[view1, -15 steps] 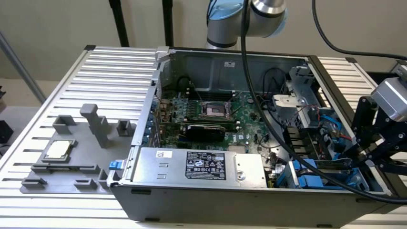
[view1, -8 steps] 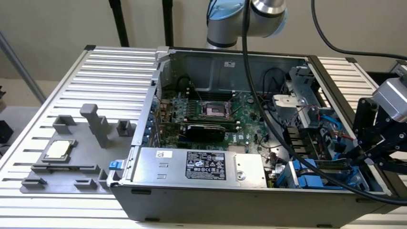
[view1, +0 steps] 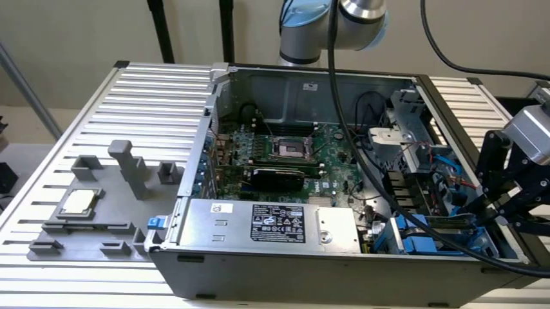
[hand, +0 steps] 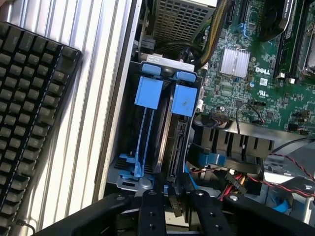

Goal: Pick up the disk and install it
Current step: 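Insert the first disk wire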

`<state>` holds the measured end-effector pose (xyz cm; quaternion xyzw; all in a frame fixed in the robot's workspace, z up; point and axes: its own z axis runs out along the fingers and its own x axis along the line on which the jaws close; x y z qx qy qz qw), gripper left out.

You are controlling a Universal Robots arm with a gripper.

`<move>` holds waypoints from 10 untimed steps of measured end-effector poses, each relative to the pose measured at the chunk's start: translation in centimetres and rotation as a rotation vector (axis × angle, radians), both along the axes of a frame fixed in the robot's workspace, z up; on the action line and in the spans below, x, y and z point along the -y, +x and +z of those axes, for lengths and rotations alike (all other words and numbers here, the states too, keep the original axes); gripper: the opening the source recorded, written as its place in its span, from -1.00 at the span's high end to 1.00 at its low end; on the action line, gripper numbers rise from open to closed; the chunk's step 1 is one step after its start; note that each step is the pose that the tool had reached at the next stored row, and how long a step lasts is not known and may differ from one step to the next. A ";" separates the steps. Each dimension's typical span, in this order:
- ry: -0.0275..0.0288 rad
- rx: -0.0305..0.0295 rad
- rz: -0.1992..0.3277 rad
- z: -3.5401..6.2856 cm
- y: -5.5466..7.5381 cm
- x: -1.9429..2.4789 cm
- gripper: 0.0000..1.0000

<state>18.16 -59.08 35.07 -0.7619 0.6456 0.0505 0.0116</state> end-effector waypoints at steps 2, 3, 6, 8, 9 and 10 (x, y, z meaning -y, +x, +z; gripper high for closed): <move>0.0000 0.0000 0.000 0.19 0.0 0.00 0.45; -0.0002 0.0000 0.000 0.39 0.0 0.00 0.45; 0.0000 0.0000 0.001 0.80 0.0 0.00 0.45; 0.0002 0.0000 0.002 0.79 -0.1 0.01 0.45; 0.0002 0.0000 0.002 0.79 -0.1 0.01 0.45; 0.0001 0.0000 0.003 0.78 -0.1 0.01 0.45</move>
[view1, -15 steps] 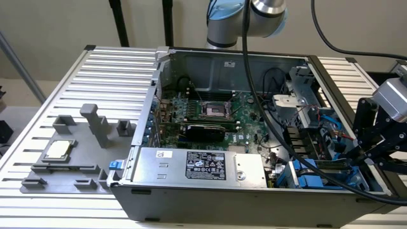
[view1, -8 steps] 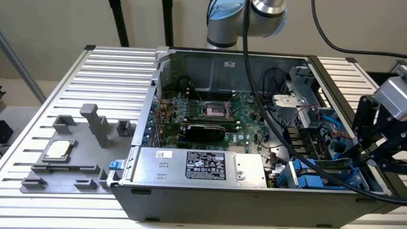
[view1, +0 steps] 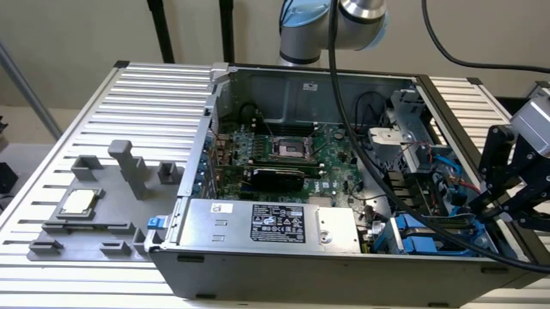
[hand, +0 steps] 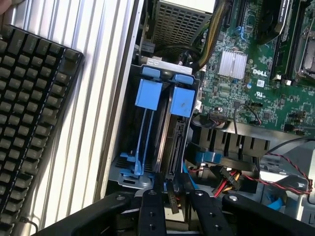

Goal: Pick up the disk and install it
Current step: 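Insert the first disk wire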

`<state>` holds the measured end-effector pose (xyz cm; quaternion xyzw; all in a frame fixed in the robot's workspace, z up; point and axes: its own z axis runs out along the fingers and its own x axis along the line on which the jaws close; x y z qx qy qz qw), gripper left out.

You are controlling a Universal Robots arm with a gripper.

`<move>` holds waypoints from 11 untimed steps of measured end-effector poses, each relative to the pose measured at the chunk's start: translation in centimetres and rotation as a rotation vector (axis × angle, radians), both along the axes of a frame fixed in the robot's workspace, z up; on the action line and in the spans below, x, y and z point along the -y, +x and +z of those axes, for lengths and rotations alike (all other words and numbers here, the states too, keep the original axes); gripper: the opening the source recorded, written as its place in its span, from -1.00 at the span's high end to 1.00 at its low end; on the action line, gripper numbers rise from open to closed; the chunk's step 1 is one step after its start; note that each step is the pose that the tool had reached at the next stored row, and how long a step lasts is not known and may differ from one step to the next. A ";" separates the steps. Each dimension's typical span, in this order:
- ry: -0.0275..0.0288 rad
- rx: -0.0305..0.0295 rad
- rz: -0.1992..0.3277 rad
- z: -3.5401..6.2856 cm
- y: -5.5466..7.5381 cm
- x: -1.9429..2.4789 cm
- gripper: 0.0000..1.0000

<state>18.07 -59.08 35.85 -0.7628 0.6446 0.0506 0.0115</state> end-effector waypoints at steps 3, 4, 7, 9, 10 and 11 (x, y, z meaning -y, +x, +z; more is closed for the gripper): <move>-0.0003 0.0000 0.002 -0.11 0.0 -0.01 0.45; -0.0003 0.0000 0.003 -0.18 0.0 -0.01 0.45; -0.0001 0.0000 0.005 -0.38 -0.1 0.00 0.45; -0.0001 0.0000 0.007 -0.49 -0.1 -0.01 0.45; -0.0002 0.0000 0.007 -0.51 -0.1 0.00 0.45; -0.0004 0.0000 0.008 -0.52 -0.1 0.00 0.50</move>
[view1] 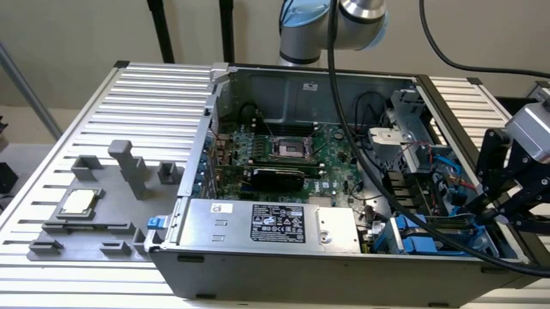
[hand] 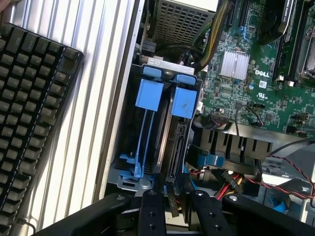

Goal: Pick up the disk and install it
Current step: 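Insert the first disk wire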

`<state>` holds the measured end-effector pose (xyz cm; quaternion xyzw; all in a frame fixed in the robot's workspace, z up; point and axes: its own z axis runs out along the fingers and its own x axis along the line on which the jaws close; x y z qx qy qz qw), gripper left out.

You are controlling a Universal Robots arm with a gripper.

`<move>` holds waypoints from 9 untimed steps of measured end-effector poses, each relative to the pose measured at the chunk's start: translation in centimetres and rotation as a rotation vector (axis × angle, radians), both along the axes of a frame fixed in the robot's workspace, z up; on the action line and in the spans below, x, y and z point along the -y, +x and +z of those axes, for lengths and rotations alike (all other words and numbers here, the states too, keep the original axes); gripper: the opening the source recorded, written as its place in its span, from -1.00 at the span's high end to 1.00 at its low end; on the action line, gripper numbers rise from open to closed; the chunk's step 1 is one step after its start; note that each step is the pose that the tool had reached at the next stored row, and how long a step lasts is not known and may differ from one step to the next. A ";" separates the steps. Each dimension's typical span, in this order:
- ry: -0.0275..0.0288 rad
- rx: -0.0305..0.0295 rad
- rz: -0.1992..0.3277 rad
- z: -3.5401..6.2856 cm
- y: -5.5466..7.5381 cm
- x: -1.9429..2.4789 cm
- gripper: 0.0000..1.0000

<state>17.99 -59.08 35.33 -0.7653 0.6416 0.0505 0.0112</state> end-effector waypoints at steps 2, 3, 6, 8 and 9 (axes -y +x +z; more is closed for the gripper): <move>0.0001 -0.0001 0.001 -0.03 0.0 0.00 0.50; 0.0003 0.0000 0.001 -0.05 0.0 0.00 0.65; 0.0004 -0.0001 0.002 -0.08 -0.2 0.00 0.65; 0.0002 0.0000 0.004 -0.07 -0.8 0.00 0.66; 0.0003 0.0000 0.004 -0.07 -1.2 0.00 0.66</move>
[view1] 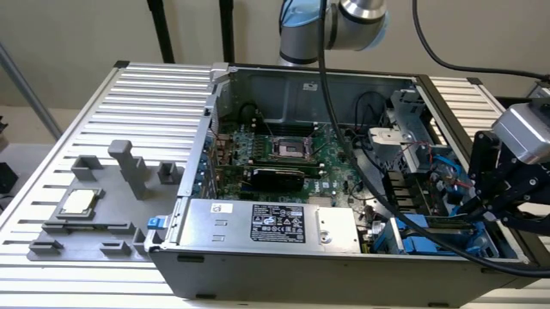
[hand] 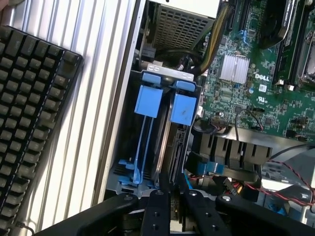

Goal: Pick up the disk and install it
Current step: 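Insert the first disk wire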

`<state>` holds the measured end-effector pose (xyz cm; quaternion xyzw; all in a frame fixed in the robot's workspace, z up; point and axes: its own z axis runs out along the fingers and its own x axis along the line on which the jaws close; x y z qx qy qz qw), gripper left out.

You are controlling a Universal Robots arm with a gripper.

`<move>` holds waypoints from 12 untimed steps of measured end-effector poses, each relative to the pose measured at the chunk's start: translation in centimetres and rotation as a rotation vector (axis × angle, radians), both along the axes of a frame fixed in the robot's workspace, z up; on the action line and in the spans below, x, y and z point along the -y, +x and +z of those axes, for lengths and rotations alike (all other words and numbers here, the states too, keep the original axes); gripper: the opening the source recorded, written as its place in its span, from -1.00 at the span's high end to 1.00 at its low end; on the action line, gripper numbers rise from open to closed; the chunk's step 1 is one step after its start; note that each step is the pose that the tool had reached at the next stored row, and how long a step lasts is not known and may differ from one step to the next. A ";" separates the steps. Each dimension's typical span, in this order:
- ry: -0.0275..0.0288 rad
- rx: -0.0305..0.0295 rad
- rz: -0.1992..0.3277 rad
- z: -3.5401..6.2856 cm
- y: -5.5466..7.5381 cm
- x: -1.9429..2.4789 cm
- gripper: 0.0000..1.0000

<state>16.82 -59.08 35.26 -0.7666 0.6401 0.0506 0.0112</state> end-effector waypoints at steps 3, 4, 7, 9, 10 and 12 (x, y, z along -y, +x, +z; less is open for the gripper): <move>-0.0001 0.0000 0.001 0.01 -1.2 0.00 0.66; -0.0001 0.0000 0.001 0.01 -1.7 0.00 0.66; -0.0011 0.0016 0.000 -0.03 -2.3 -0.16 0.66; -0.0047 0.0050 -0.002 -0.12 -2.4 -0.27 0.66; -0.0067 0.0067 -0.005 -0.19 -2.4 -0.29 0.66; -0.0112 0.0098 -0.018 -0.32 -2.4 -0.29 0.66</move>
